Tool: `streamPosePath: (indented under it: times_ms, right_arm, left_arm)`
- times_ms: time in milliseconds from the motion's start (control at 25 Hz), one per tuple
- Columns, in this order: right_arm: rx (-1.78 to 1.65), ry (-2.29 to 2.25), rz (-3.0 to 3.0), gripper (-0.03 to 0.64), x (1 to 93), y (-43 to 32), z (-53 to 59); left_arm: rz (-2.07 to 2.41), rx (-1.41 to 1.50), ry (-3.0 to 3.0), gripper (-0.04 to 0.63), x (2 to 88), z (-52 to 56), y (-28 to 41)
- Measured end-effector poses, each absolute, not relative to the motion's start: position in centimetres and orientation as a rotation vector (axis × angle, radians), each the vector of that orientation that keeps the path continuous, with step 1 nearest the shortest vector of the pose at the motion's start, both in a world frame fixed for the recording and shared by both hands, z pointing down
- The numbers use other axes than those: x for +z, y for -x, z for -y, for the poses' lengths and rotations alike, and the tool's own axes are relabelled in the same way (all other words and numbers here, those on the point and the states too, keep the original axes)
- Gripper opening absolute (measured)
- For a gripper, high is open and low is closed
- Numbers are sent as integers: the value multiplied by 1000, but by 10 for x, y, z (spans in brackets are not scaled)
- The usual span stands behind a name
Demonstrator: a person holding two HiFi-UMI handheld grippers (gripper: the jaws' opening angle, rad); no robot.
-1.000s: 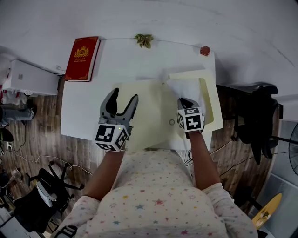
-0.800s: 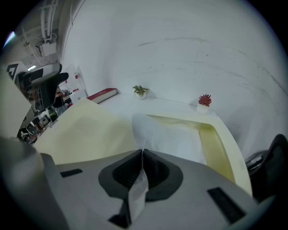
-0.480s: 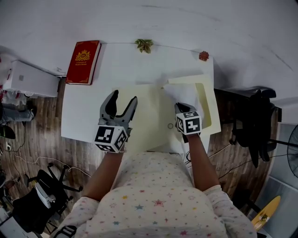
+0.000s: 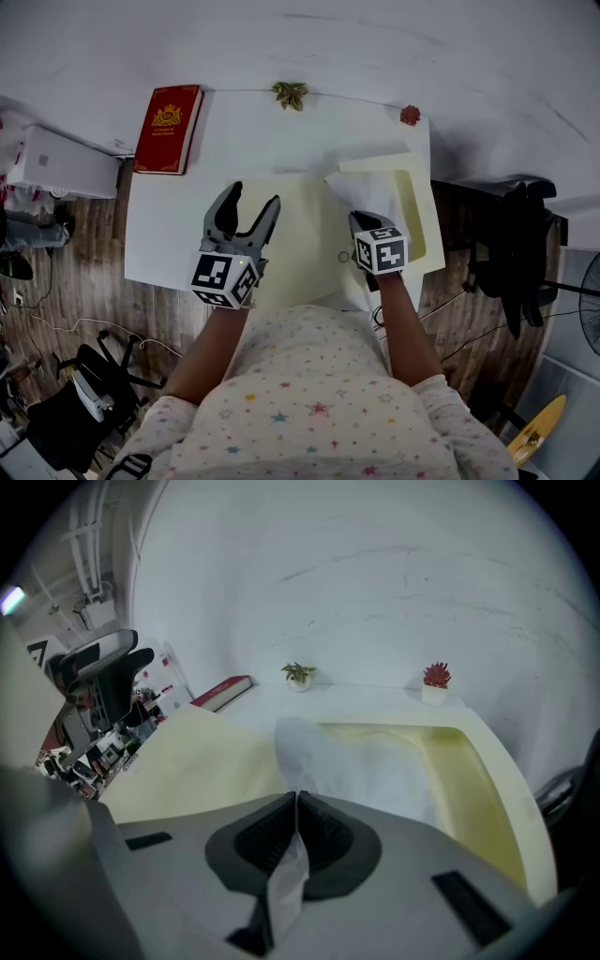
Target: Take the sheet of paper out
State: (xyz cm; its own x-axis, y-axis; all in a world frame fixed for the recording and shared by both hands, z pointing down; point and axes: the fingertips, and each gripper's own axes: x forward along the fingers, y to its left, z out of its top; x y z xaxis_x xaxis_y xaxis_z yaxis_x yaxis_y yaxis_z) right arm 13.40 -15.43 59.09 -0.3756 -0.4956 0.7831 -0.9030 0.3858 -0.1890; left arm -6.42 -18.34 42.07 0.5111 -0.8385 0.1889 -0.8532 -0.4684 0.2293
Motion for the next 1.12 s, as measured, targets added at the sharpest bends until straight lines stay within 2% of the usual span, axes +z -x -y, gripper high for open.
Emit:
streamPosePath:
  times_ms: [1120]
  right_arm:
    - [891, -1165, 2120, 9, 570, -110, 161]
  left_arm:
    - [1429, 38, -2469, 281, 412, 192, 67]
